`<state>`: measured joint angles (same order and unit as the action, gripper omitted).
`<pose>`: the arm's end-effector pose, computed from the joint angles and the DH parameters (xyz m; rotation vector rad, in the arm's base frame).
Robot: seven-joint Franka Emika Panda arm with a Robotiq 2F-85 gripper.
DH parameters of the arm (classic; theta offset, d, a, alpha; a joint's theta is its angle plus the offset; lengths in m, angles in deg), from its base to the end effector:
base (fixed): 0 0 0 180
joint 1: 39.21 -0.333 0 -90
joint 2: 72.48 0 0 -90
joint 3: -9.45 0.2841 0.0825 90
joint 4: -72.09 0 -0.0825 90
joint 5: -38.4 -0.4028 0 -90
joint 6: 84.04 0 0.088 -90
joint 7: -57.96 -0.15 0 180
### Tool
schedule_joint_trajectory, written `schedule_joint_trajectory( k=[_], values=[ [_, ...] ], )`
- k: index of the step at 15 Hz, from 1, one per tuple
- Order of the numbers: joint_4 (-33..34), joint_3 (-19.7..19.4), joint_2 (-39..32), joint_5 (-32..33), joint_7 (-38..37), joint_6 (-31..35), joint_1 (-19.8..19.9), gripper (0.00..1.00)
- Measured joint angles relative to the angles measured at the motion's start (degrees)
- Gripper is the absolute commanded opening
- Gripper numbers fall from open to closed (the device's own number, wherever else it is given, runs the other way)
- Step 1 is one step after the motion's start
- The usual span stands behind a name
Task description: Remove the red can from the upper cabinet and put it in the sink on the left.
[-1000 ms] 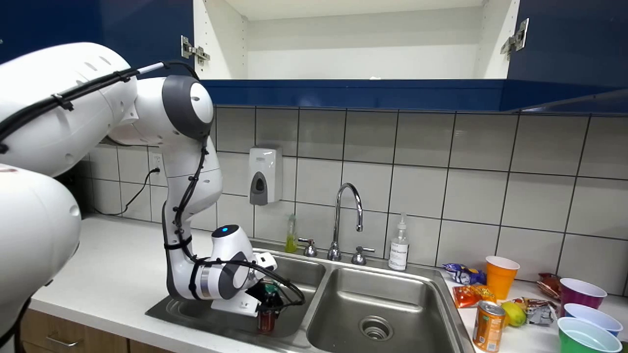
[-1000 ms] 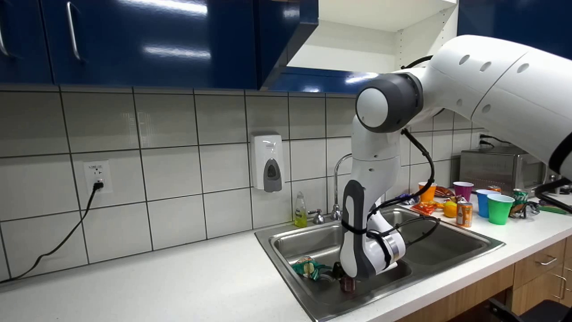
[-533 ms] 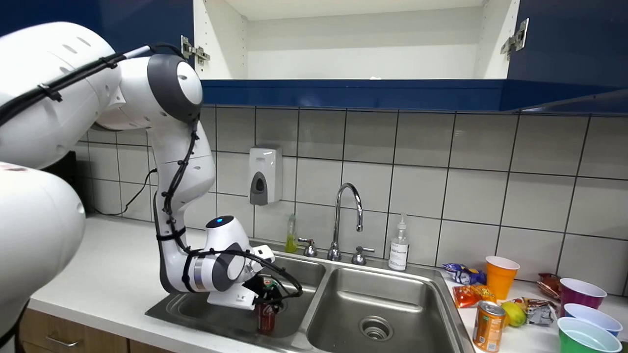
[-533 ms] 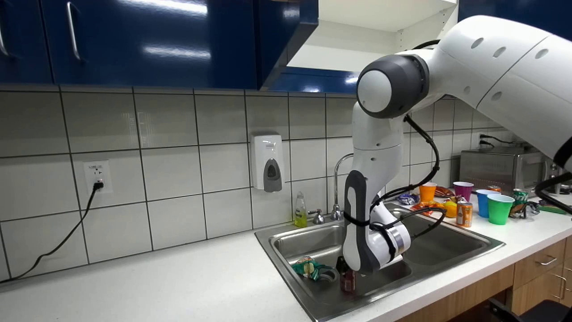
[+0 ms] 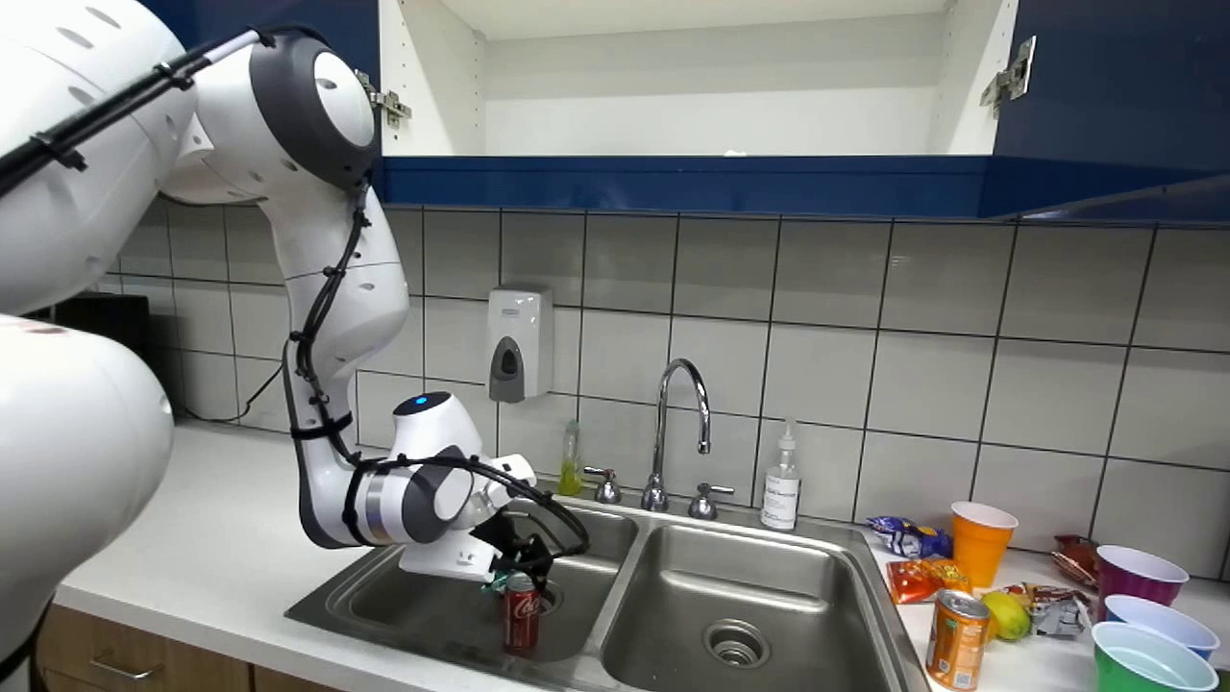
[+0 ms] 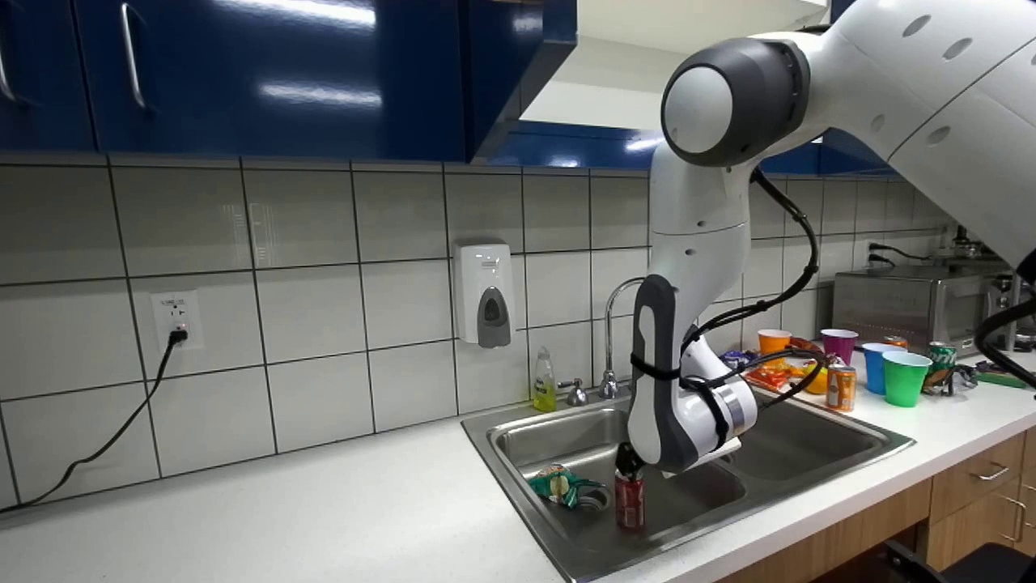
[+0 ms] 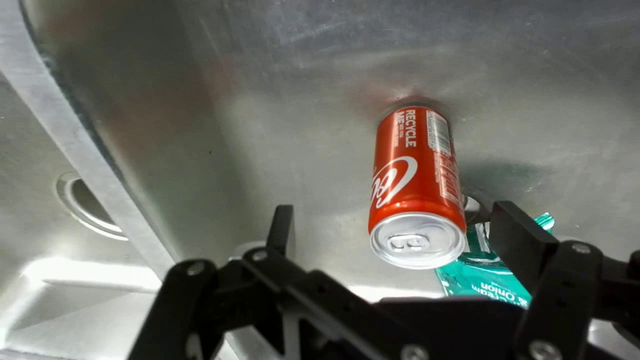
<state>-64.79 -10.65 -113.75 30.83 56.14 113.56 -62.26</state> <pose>0.4955 -0.0273 0.0076 2.8742 0.0166 0.5879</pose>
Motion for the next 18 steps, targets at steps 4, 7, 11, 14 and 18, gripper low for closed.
schedule_joint_trajectory(
  k=[4,7,11,14,18],
  values=[
    [-3.7,-1.2,4.6,-0.1,1.2,-1.4,-1.2,1.00],
    [-6.4,-2.9,8.6,-0.1,2.2,-4.4,-3.0,1.00],
    [-9.1,-7.3,14.1,0.1,2.8,-10.8,-7.7,1.00],
    [-10.7,-12.2,17.8,0.4,2.8,-16.0,-13.0,1.00],
    [-12.1,-21.0,21.9,1.6,2.8,-22.3,-22.3,1.00]
  ],
)
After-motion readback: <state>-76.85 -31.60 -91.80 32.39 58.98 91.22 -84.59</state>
